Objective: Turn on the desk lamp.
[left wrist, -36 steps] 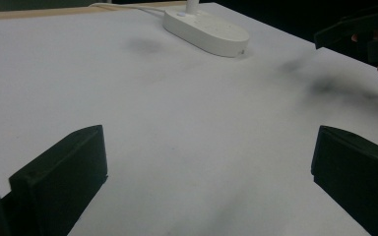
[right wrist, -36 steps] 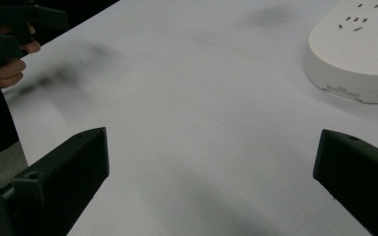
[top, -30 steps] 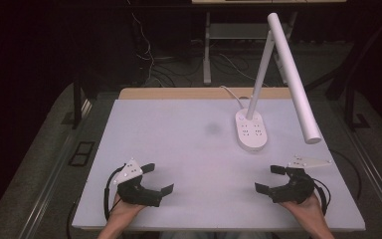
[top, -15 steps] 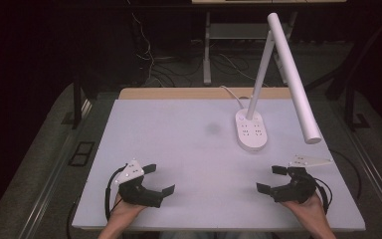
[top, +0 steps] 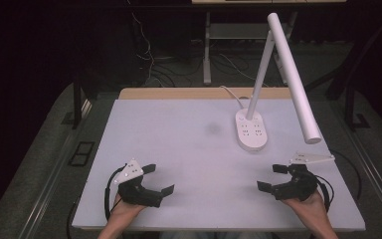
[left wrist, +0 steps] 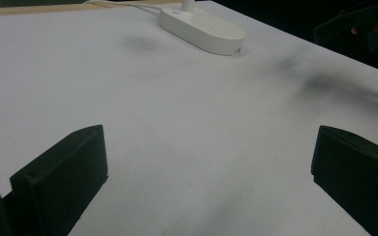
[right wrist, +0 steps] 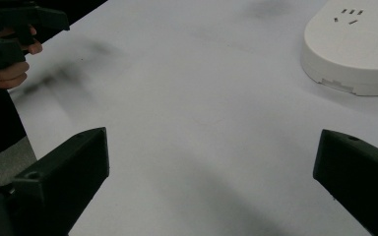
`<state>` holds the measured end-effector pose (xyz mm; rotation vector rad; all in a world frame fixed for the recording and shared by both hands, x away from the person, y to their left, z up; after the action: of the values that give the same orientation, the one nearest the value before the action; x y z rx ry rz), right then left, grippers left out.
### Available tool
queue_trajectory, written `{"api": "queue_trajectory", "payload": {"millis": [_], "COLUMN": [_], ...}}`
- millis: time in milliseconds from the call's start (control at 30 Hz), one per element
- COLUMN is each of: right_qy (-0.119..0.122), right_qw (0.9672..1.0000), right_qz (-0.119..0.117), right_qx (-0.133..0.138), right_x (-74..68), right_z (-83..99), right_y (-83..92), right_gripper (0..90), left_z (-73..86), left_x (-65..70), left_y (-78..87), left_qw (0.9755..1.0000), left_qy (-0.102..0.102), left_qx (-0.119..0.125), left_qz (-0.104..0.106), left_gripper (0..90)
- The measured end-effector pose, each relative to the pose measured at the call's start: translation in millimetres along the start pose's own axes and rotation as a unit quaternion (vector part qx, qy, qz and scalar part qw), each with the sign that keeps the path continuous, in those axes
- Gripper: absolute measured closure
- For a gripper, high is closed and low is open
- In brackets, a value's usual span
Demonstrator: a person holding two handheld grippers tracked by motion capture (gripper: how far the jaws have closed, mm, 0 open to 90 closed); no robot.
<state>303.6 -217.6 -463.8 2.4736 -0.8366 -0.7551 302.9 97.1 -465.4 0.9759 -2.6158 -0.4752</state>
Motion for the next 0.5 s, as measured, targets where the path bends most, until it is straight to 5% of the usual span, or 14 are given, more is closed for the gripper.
{"api": "queue_trajectory", "payload": {"millis": [500], "right_qy": [0.003], "right_qw": [1.0], "right_qz": [0.001], "right_qx": [0.0], "right_x": [-0.1], "right_z": [-17.6], "right_y": [2.6], "right_gripper": [0.1], "left_z": [0.4], "left_x": [-1.8], "left_y": [0.2], "left_qw": [1.0], "left_qy": [0.003], "left_qx": [0.0], "left_qz": [-0.005], "left_gripper": [0.0]}}
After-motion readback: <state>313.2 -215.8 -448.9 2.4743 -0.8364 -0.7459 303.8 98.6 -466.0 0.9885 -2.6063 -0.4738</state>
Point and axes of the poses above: each handheld gripper's, and its own axes: y roughly backward along the jaws, z roughly out of its underside, x roughly to its right, the point moved 10 cm from there along -y, roughly forward along the jaws, and after that the axes turned 3 degrees about -z, right-handed, at the moved point
